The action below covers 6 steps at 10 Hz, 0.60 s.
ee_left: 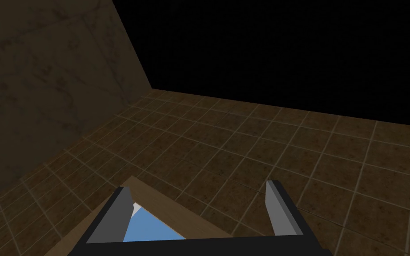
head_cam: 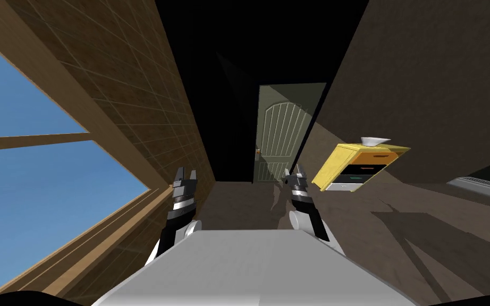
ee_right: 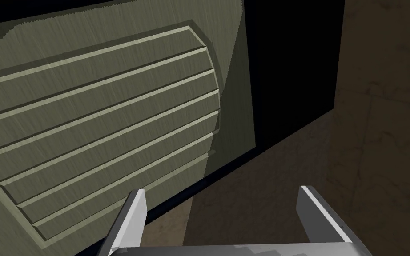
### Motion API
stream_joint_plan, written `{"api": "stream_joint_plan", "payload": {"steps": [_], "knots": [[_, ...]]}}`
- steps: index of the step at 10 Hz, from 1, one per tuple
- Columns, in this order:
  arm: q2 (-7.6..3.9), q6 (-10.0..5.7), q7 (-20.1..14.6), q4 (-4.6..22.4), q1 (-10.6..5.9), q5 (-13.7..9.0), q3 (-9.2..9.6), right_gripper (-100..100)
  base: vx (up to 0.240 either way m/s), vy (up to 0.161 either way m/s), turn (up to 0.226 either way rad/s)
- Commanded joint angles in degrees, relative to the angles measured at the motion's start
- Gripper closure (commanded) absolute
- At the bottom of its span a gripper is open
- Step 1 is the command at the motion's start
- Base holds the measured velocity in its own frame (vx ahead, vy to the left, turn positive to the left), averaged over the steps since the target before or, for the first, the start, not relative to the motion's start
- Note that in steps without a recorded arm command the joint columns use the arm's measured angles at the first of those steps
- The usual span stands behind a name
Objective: Pull the door open
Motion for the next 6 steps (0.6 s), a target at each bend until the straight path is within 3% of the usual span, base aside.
{"api": "stream_joint_plan", "payload": {"steps": [1, 3, 4, 6], "knots": [[-0.41, 0.02, -2.49, 2.82, -1.58, -0.89, -1.14, -100, 0.072, -0.032, 0.163], [-0.87, 0.13, -5.54, 6.32, -3.66, -2.03, -2.58, -100, 0.089, -0.040, 0.194], [-0.87, 0.13, -5.54, 6.46, -3.66, -2.03, -2.58, -100, 0.054, -0.027, 0.047], [-1.33, 0.25, -8.85, 10.43, -5.92, -3.26, -4.14, -100, 0.064, -0.027, 0.146]]}}
